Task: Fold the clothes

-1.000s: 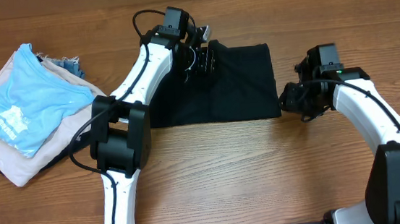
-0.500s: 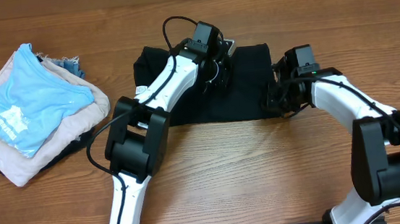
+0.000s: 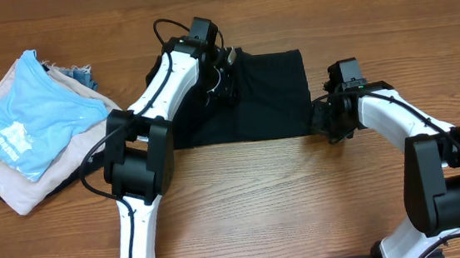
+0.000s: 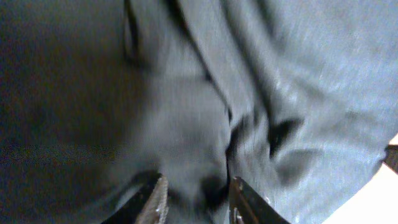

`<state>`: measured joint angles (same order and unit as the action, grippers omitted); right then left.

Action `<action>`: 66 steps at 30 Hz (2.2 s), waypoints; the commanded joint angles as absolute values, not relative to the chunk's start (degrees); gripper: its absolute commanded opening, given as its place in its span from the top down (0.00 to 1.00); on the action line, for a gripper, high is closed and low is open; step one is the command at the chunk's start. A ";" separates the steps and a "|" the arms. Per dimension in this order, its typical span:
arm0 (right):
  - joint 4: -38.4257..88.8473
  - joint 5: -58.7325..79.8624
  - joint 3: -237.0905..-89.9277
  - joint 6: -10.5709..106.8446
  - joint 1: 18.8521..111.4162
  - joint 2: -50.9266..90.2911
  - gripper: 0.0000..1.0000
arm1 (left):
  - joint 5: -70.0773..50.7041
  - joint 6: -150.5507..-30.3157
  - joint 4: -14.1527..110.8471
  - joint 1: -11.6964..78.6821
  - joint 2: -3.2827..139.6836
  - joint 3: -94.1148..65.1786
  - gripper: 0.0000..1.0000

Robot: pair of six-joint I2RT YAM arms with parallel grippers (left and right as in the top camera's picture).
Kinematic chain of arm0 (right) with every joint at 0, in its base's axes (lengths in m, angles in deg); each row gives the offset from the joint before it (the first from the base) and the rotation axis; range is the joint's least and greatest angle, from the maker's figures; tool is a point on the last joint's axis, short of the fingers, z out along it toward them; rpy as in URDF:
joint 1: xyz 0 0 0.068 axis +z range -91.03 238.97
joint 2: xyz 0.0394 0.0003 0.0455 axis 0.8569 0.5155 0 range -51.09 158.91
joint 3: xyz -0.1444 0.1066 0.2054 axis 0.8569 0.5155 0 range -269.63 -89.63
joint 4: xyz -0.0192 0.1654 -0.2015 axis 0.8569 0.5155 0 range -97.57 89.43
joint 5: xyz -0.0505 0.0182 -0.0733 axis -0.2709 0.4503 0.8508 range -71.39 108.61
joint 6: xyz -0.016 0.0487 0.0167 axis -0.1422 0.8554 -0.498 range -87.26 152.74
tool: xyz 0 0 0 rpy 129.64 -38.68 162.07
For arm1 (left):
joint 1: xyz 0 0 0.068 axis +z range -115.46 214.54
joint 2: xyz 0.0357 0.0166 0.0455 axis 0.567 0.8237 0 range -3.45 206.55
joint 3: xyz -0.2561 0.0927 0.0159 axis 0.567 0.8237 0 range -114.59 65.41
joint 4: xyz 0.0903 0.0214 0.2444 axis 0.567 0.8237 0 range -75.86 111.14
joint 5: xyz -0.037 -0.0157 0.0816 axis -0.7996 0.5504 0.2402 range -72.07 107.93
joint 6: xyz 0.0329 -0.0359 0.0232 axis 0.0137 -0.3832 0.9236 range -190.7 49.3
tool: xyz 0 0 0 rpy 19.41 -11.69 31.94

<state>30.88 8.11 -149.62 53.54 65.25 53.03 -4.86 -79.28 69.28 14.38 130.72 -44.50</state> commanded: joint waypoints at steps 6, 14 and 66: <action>31.98 0.35 -155.74 44.49 62.37 44.28 0.54 | -4.81 -78.16 76.79 17.18 125.15 -61.48 0.48; 22.31 -3.17 -155.59 44.44 65.80 50.84 0.85 | -2.39 -84.11 85.32 24.04 121.91 -64.48 0.43; 38.82 14.23 -156.13 53.51 65.28 37.90 0.30 | -15.30 -69.61 51.77 26.20 126.11 -15.36 0.35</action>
<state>38.97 14.36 -155.85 53.71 65.43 38.01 -18.47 -69.42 52.93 27.71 120.21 -18.47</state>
